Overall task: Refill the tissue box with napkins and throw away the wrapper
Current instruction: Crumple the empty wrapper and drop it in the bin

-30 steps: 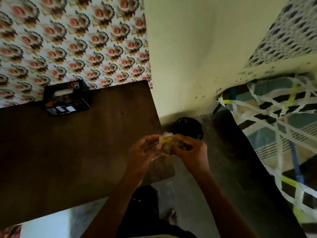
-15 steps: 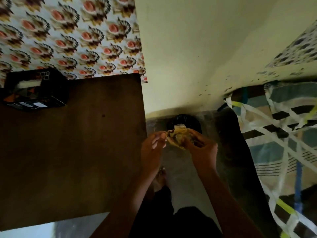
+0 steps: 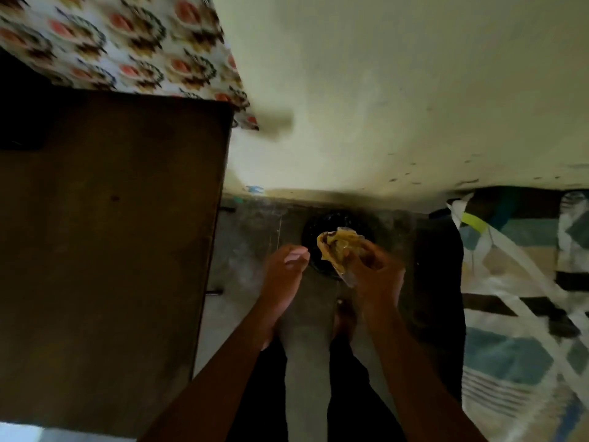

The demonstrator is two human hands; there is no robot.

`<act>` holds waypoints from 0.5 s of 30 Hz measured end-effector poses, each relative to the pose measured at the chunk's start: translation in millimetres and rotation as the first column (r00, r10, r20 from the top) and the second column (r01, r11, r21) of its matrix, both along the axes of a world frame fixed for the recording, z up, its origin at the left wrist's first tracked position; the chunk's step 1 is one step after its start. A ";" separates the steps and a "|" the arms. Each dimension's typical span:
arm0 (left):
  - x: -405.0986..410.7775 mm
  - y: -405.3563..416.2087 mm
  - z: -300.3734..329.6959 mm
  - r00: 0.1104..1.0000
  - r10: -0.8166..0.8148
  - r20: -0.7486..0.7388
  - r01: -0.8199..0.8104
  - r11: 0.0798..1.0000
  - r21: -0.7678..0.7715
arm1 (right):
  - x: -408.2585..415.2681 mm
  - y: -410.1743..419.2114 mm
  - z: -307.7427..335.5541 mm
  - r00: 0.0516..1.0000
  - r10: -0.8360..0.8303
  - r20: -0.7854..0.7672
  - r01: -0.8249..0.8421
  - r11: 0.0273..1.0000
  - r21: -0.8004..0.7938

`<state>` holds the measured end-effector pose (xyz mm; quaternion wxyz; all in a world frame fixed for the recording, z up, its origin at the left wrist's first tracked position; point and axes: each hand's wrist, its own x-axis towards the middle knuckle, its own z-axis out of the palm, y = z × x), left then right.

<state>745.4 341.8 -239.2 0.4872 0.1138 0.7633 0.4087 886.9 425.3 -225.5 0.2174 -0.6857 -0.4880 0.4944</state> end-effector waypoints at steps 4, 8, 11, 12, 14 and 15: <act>12.3 25.5 -86.8 0.997 0.078 0.010 -0.077 0.993 -0.089 | 7.1 34.2 -88.3 0.995 0.062 0.079 -0.055 0.995 -0.083; 21.8 45.7 -170.3 0.977 0.193 0.093 -0.178 0.972 -0.152 | 15.3 55.7 -191.7 0.983 0.116 0.143 -0.092 0.982 -0.166; 27.3 58.7 -232.7 0.943 0.301 0.144 -0.269 0.942 -0.203 | 16.3 64.2 -267.5 0.977 0.146 0.154 -0.114 0.972 -0.204; 28.8 63.7 -249.1 0.947 0.301 0.115 -0.274 0.940 -0.205 | 16.6 66.1 -289.1 0.976 0.142 0.168 -0.106 0.972 -0.208; 33.0 66.2 -293.3 0.959 0.281 0.024 -0.270 0.939 -0.212 | 13.9 66.4 -339.2 0.969 0.164 0.186 -0.122 0.968 -0.221; 34.3 65.0 -316.5 0.969 0.244 -0.040 -0.247 0.942 -0.226 | 12.5 65.1 -365.8 0.964 0.177 0.198 -0.130 0.964 -0.231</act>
